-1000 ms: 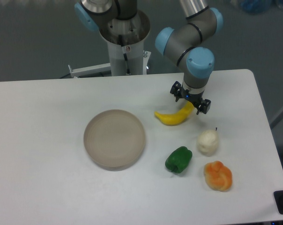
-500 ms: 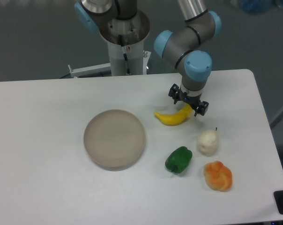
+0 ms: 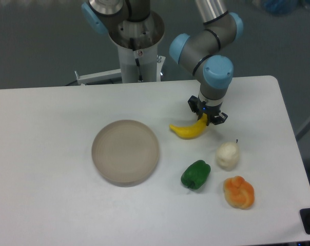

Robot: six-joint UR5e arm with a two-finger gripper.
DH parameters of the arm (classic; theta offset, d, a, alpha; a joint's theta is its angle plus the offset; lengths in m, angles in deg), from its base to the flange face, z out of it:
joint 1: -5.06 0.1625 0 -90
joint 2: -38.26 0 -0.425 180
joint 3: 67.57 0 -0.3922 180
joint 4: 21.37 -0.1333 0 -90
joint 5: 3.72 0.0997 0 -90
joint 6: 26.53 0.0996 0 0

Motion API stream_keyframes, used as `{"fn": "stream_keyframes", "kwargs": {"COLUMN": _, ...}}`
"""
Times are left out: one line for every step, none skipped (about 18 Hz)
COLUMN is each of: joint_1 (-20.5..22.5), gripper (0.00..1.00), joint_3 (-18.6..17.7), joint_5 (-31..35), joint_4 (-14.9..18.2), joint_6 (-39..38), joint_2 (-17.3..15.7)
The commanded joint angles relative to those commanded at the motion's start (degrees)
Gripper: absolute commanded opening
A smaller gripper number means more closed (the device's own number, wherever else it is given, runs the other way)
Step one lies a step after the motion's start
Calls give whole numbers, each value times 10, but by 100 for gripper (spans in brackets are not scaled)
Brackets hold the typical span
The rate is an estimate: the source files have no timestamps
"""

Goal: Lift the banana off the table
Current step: 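Lower the gripper onto the banana and close the fingers on it, then lift the grasped banana up off the table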

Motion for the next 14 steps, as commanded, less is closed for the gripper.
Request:
{"fn": "stream_keyframes", "kwargs": {"joint_1": 1, "gripper": 33, "joint_3": 2, "joint_5": 1, "joint_4": 0, "joint_6": 1, "joint_2": -1}}
{"fn": "stream_keyframes", "kwargs": {"joint_1": 2, "gripper": 33, "joint_3": 4, "joint_5": 0, "joint_4": 0, "joint_6": 2, "joint_2": -2}}
{"fn": "stream_keyframes", "kwargs": {"joint_1": 3, "gripper": 33, "joint_3": 9, "joint_5": 1, "joint_4": 1, "joint_6": 3, "joint_2": -3}}
{"fn": "stream_keyframes", "kwargs": {"joint_1": 5, "gripper": 32, "joint_3": 17, "joint_5": 1, "joint_4": 2, "joint_6": 5, "joint_2": -4}}
{"fn": "stream_keyframes", "kwargs": {"joint_1": 7, "gripper": 32, "joint_3": 28, "joint_5": 2, "joint_4": 4, "joint_6": 16, "joint_2": -6}}
{"fn": "stream_keyframes", "kwargs": {"joint_1": 7, "gripper": 32, "joint_3": 42, "joint_5": 1, "joint_4": 7, "joint_6": 34, "joint_2": -7}}
{"fn": "stream_keyframes", "kwargs": {"joint_1": 7, "gripper": 32, "joint_3": 56, "joint_5": 1, "joint_4": 8, "joint_6": 53, "joint_2": -5}}
{"fn": "stream_keyframes", "kwargs": {"joint_1": 9, "gripper": 32, "joint_3": 73, "joint_5": 0, "joint_4": 9, "joint_6": 65, "joint_2": 1}}
{"fn": "stream_keyframes", "kwargs": {"joint_1": 11, "gripper": 32, "joint_3": 91, "joint_5": 3, "joint_4": 10, "joint_6": 66, "joint_2": 9}}
{"fn": "stream_keyframes", "kwargs": {"joint_1": 12, "gripper": 32, "joint_3": 106, "joint_5": 4, "joint_4": 11, "joint_6": 68, "joint_2": 13}}
{"fn": "stream_keyframes", "kwargs": {"joint_1": 13, "gripper": 32, "joint_3": 120, "joint_5": 3, "joint_4": 19, "joint_6": 69, "joint_2": 14}}
{"fn": "stream_keyframes", "kwargs": {"joint_1": 17, "gripper": 32, "joint_3": 135, "joint_5": 2, "joint_4": 31, "joint_6": 69, "joint_2": 15}}
{"fn": "stream_keyframes", "kwargs": {"joint_1": 20, "gripper": 32, "joint_3": 149, "joint_5": 0, "joint_4": 43, "joint_6": 69, "joint_2": 15}}
{"fn": "stream_keyframes", "kwargs": {"joint_1": 20, "gripper": 32, "joint_3": 167, "joint_5": -1, "joint_4": 54, "joint_6": 70, "joint_2": 16}}
